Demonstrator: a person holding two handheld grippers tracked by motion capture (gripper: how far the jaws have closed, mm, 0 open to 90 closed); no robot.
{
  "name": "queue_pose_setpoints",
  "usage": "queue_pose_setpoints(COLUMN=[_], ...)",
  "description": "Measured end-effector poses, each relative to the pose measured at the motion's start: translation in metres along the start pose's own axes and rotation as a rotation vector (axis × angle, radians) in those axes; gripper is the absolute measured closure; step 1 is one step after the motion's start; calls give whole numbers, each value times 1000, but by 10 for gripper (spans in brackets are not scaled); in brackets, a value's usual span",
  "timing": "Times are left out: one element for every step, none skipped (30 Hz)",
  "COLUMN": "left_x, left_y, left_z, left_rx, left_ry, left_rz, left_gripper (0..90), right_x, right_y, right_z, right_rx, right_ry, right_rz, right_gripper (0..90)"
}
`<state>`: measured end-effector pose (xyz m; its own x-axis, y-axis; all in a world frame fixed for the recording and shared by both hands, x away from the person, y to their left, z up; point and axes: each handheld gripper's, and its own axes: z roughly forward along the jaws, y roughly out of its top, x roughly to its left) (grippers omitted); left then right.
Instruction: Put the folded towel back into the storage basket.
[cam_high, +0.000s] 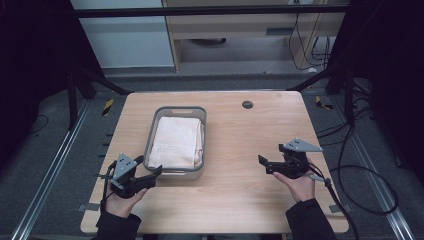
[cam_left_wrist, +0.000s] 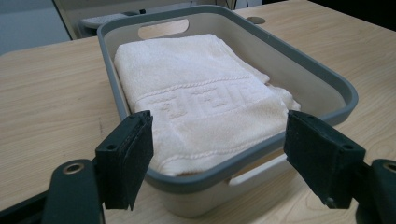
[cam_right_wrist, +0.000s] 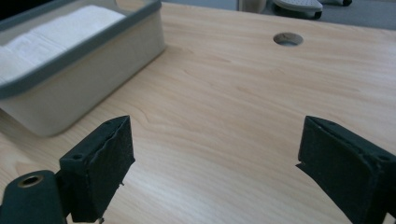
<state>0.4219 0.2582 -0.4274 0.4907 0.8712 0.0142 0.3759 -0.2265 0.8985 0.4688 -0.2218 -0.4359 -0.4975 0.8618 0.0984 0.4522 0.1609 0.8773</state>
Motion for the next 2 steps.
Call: queue_pose_setpoints(left_x=[1, 3], left_y=[-2, -5], left_z=[-2, -3], left_rx=[-1, -1], left_ry=[2, 6], left_rz=[1, 0], left_gripper=[232, 231], right_x=[-3, -5], right_y=[-4, -9], right_z=[-2, -3], right_rx=[8, 15], right_ry=[-6, -14], right_rz=[-1, 2], right_gripper=[101, 100])
